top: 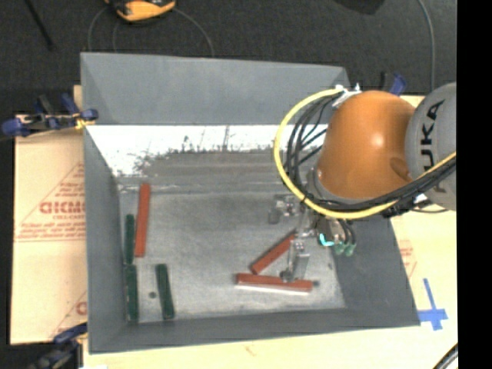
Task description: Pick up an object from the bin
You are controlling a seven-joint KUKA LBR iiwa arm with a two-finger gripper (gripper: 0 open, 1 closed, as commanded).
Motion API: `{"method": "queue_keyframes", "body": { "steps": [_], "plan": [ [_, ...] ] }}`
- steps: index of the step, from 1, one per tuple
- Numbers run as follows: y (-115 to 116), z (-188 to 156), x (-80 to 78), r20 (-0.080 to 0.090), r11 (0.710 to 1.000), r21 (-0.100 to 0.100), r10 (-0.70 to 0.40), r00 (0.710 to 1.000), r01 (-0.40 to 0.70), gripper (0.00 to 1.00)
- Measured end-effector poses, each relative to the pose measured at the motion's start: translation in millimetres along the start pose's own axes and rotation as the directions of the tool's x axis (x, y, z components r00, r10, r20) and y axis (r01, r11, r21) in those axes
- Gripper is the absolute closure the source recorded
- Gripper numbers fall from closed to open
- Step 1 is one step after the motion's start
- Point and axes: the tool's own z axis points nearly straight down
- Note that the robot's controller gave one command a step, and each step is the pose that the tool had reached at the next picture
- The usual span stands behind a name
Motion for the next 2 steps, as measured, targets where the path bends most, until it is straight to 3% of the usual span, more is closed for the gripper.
{"method": "queue_keyframes", "body": {
  "steps": [1,2],
  "plan": [
    [0.0,-2.9,-0.8,0.006,1.0,0.0,0.0,1.0,0.0,0.0],
    [-21.0,45.9,-3.1,0.015,1.0,0.0,-0.004,1.0,0.004,0.0]
  ]
}}
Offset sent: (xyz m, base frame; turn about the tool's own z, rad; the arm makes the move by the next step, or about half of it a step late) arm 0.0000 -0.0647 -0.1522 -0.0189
